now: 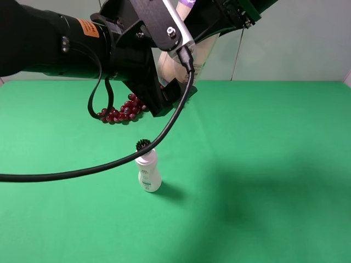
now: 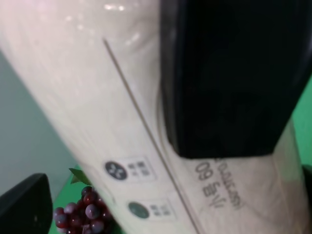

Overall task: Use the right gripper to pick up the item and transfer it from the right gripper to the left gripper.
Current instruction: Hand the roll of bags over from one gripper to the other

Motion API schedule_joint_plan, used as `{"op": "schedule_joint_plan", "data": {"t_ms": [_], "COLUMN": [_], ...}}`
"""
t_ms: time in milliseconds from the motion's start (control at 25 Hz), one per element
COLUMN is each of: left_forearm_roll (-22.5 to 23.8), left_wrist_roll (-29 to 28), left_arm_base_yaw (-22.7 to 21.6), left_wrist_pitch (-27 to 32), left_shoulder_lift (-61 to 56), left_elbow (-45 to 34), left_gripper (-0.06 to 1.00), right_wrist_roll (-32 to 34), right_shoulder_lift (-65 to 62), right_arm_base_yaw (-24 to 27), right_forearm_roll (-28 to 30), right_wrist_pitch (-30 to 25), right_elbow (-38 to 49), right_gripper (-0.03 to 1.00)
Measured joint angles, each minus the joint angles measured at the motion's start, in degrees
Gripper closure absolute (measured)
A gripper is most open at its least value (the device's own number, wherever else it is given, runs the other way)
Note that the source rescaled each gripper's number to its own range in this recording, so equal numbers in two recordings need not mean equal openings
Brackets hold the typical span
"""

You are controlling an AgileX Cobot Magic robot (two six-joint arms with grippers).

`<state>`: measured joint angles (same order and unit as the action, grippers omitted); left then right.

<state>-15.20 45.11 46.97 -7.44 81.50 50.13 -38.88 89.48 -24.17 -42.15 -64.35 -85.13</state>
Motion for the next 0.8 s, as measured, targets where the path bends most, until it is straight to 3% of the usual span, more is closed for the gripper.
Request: {"op": "schedule_joint_plan", "data": {"t_ms": [400,520,720,800], "left_forearm_roll": [0.1,0.1,0.1,0.1], "left_wrist_roll": [-6.2,-7.3,-7.5,-7.7], "left_arm_base_yaw": [0.1,0.1,0.2,0.3], "left_wrist_pitch": [-4.7,-5.1,-5.2,-5.2], "left_shoulder_lift": [0.1,0.1,0.1,0.1], "left_elbow": [0.0,0.0,0.0,0.0], "left_gripper": [0.08,0.15,0.42,0.70], "right_wrist_roll": [0.0,0.0,0.0,0.0], "right_shoulder_lift": [0.0,0.0,0.0,0.0], "right_arm_base_yaw": [0.0,0.0,0.0,0.0], "right_forearm_roll": [-2.4,-2.8,-3.1,-3.4], "right_wrist_pitch": [-0.6,-0.6,-0.6,-0.3], "right_elbow": [0.0,0.0,0.0,0.0], "right_gripper": [0.93,0.93,0.93,0.93]}}
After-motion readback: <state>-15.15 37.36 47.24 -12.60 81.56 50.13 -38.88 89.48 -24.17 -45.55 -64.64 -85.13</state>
